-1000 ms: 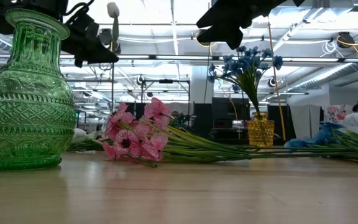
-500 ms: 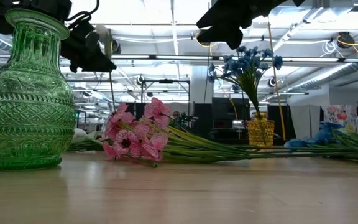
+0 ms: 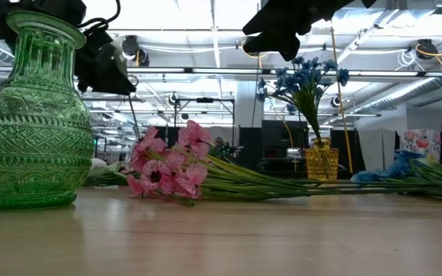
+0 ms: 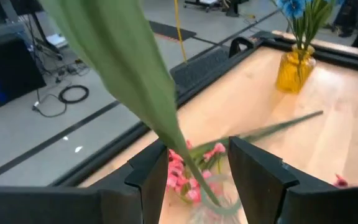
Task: Sort flowers into vase by color
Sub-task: Put the top white flower into the transparent vase, then put the left white flower into the transparent vase
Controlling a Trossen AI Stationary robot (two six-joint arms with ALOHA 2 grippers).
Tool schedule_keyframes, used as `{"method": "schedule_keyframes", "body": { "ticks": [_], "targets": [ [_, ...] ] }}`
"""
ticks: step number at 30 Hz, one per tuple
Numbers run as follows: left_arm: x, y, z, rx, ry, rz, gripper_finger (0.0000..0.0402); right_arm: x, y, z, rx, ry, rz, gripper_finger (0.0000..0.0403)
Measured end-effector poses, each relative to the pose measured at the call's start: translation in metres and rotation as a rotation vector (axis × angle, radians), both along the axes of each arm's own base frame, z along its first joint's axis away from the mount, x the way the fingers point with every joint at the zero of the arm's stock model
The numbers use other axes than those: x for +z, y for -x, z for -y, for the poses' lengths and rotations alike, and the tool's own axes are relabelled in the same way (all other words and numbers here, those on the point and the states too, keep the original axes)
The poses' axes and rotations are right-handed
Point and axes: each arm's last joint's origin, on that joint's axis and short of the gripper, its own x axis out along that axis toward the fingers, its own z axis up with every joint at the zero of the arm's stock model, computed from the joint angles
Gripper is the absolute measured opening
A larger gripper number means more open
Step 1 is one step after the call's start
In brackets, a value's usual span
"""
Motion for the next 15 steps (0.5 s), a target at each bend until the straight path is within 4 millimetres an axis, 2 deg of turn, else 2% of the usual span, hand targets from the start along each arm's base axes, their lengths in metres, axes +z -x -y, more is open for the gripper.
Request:
{"method": "schedule_keyframes", "body": {
  "ticks": [6, 15],
  "targets": [
    [-0.0046, 0.0018, 0.0024, -0.029, 0.04, -0.039, 0.0184, 0.0, 0.0, 0.0, 0.0, 0.0, 0.0, 0.021],
    [-0.0073, 0.0041, 0.0061, 0.007, 0.079, -0.055, 0.0283, 0.0, 0.0, 0.0, 0.0, 0.0, 0.0, 0.021]
  ]
}}
